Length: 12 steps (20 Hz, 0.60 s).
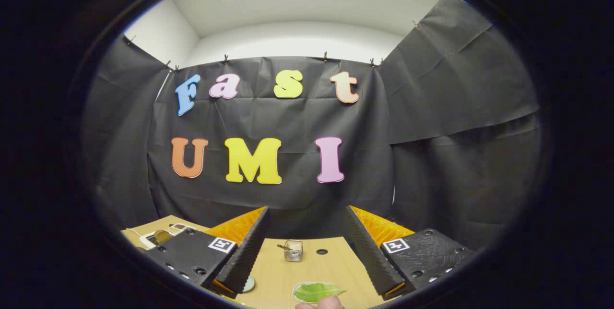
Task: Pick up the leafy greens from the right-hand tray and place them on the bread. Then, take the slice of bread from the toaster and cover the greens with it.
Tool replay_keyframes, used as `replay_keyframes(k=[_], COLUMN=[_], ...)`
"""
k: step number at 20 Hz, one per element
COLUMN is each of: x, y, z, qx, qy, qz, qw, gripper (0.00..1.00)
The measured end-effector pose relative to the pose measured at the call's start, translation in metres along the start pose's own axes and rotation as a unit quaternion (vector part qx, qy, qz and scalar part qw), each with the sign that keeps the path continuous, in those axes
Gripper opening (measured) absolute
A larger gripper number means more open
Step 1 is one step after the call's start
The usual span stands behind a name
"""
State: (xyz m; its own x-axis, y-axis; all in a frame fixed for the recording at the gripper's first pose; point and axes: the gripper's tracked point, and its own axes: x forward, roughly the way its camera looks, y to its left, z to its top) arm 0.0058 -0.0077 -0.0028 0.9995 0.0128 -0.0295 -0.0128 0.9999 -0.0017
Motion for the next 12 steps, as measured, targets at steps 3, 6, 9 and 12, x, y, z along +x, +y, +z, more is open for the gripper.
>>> replay_keyframes(k=[3, 6, 9, 12], x=[0.002, 0.004, 0.007, 0.010], y=[0.000, -0.002, -0.004, -0.010], z=[-0.001, -0.001, -0.003, -0.010], qx=[-0.002, -0.002, -0.002, -0.003], qy=[-0.001, 0.001, 0.002, 0.009], qz=[0.003, 0.004, 0.005, 0.004], qw=[1.000, 1.000, 1.000, 1.000], gripper=[0.95, 0.95, 0.95, 0.95])
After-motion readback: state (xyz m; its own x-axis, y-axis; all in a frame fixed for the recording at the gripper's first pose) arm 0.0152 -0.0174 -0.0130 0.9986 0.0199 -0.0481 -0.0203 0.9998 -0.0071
